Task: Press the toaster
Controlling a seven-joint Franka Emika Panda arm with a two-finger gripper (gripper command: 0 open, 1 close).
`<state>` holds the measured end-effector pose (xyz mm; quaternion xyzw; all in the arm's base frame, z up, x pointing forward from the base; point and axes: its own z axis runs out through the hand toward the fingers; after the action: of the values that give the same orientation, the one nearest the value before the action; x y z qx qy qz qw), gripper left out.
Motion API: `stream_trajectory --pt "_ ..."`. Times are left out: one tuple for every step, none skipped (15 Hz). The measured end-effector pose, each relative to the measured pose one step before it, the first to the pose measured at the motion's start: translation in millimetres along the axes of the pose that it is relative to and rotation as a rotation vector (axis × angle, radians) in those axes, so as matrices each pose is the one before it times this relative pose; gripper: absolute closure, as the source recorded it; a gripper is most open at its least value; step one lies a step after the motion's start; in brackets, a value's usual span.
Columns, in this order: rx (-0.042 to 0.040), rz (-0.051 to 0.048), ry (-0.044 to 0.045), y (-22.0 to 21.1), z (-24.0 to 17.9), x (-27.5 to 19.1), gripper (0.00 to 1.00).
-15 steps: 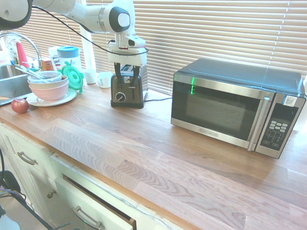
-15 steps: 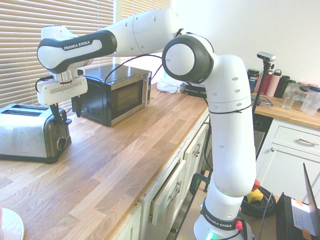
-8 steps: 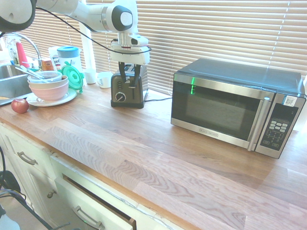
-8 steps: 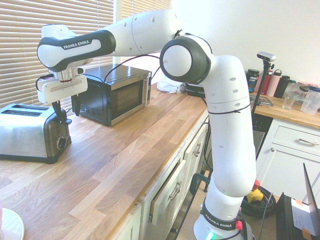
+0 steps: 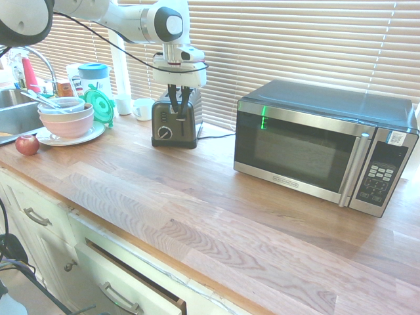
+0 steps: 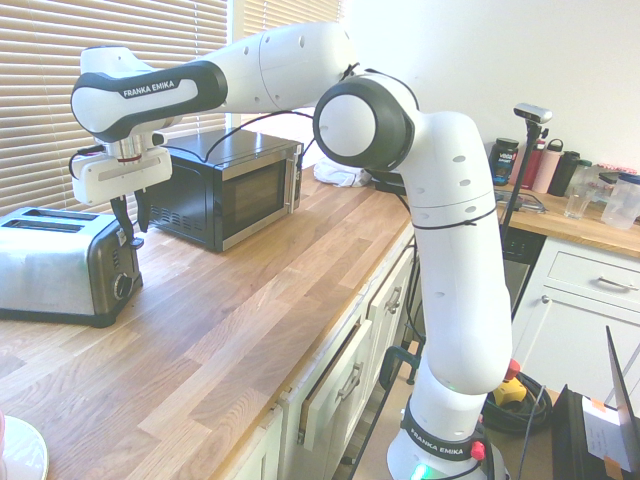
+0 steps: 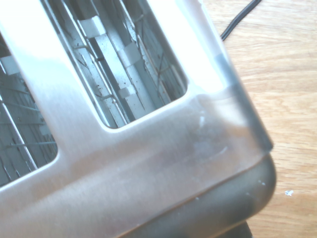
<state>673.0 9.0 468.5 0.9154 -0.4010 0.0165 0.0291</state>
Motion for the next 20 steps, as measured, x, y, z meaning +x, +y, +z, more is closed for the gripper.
stream_trajectory --pt "-0.00263 -0.00105 -0.00185 -0.13 2.34 0.59 1.0" --pt "-0.00246 -0.00191 -0.00142 0.22 2.0 0.9 1.0" --pt "-0.00108 -0.00183 -0.00029 0.07 1.0 0.89 1.0" --pt "0.00119 -0.00087 0.0017 -0.18 -0.48 1.12 1.0" --pt "0.00185 -0.00161 0.00199 -0.66 -1.01 0.97 1.0" --pt "0.00175 -0.002 0.00166 -0.98 -0.72 0.41 1.0" --pt "0.0012 -0.0015 0.00117 -0.97 -0.56 0.47 1.0" --pt "0.00055 -0.00096 0.00059 -0.41 -0.28 0.41 1.0" --pt "-0.00063 -0.0008 -0.00044 -0.3 0.72 0.33 1.0" --pt "-0.00208 -0.00083 -0.00144 -0.12 1.78 0.53 1.0" --pt "-0.00305 -0.00101 -0.00248 -0.46 2.76 0.47 1.0" --pt "-0.0052 -0.00107 -0.00429 -0.4 3.93 0.5 1.0" --pt "-0.00545 -0.00102 -0.0043 -0.13 3.76 0.64 1.0" --pt "-0.0051 -0.0013 -0.00416 -0.31 3.81 0.51 1.0" --pt "-0.00241 -0.00212 -0.0019 -0.11 1.72 0.24 1.0" --pt "-0.00033 -0.00155 -0.00027 -0.15 0.23 -0.1 1.0" --pt "-0.00016 -0.00155 -0.00011 -0.25 0.11 -0.23 1.0" --pt "-0.0004 -0.00271 -0.00034 -0.19 0.07 -0.26 1.0" --pt "-0.00113 -0.0044 -0.00104 -0.63 0.5 -0.66 1.0" --pt "-0.00423 -0.00426 -0.00432 -1.07 1.92 -1.22 1.0"
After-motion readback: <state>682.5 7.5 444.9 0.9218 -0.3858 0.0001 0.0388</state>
